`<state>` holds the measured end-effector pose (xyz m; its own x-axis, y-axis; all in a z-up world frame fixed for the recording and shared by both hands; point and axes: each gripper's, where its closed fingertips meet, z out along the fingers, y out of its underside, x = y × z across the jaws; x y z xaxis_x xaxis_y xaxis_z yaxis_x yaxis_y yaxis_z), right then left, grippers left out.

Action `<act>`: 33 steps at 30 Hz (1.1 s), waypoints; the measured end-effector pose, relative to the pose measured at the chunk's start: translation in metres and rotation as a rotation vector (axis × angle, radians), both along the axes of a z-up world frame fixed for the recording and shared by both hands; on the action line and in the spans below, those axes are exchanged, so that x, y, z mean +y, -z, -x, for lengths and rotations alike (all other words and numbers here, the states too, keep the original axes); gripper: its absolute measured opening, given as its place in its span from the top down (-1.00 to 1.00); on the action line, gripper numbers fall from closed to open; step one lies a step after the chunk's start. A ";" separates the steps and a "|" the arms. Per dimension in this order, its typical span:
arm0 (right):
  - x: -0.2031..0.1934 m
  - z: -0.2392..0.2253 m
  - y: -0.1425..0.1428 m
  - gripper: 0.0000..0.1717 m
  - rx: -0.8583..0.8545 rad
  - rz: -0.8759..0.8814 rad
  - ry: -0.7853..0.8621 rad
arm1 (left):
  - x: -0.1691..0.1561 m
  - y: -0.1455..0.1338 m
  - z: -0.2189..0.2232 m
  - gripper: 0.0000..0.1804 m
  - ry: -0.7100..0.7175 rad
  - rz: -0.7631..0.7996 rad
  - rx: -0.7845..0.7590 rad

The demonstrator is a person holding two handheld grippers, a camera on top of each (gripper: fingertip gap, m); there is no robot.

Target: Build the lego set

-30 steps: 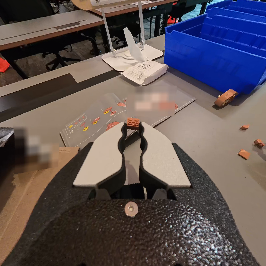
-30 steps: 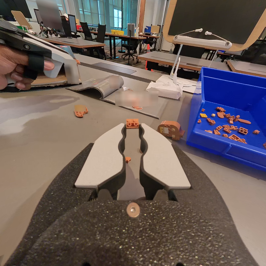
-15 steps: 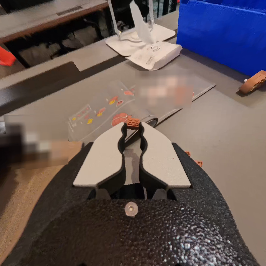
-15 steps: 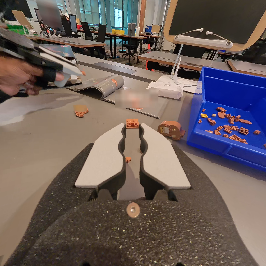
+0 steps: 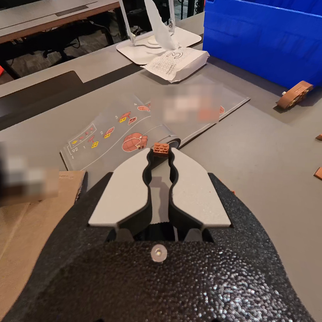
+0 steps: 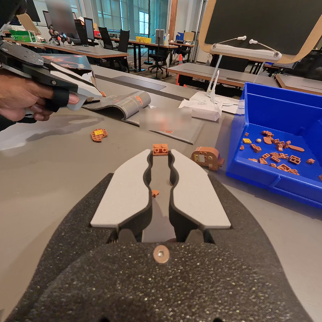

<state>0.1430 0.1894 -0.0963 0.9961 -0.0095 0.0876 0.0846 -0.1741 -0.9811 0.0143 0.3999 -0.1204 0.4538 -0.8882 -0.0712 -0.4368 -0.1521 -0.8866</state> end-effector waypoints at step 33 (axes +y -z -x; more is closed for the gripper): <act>-0.022 -0.003 -0.017 0.81 0.032 -0.050 0.015 | -0.166 -0.016 -0.101 0.82 0.542 -0.029 -0.057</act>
<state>0.1456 0.1677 -0.0793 0.9981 -0.0285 0.0547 0.0507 -0.1257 -0.9908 0.1149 0.2343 -0.1048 -0.0650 -0.9940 -0.0876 -0.3972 0.1063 -0.9115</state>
